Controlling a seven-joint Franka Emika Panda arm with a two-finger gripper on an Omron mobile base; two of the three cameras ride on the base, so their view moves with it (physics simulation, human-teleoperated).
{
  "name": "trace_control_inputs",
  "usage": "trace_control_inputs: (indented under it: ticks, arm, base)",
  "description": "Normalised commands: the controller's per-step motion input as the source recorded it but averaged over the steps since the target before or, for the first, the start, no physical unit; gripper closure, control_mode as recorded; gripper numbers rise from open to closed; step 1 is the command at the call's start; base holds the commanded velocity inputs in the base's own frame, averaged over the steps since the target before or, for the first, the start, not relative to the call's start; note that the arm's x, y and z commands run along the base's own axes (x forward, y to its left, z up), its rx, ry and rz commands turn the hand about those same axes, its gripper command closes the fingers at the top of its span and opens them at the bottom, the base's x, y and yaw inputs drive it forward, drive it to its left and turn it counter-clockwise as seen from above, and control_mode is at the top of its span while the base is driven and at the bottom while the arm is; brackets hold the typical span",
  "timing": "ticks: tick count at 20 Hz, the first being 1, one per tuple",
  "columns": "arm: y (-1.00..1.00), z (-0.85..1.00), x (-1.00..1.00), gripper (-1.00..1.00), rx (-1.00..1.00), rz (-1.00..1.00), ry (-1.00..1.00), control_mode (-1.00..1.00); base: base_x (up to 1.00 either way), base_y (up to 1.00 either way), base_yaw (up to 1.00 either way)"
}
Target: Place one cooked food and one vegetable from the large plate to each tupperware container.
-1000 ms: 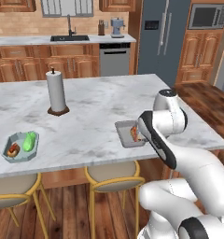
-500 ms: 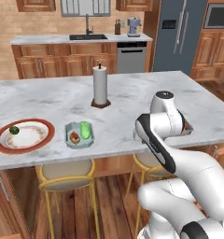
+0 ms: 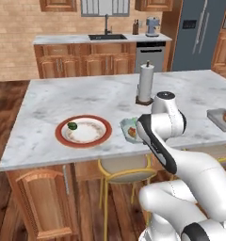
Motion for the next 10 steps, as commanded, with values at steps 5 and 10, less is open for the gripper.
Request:
trace_control_inputs:
  ticks: [5,10]
  arm:
    - [0.00,0.00,0.00,-1.00,0.00,0.00,0.00,1.00]
    - [0.00,0.00,0.00,-1.00,0.00,0.00,0.00,1.00]
  base:
    - [0.27,1.00,-0.02]
    - [0.60,0.81,0.00]
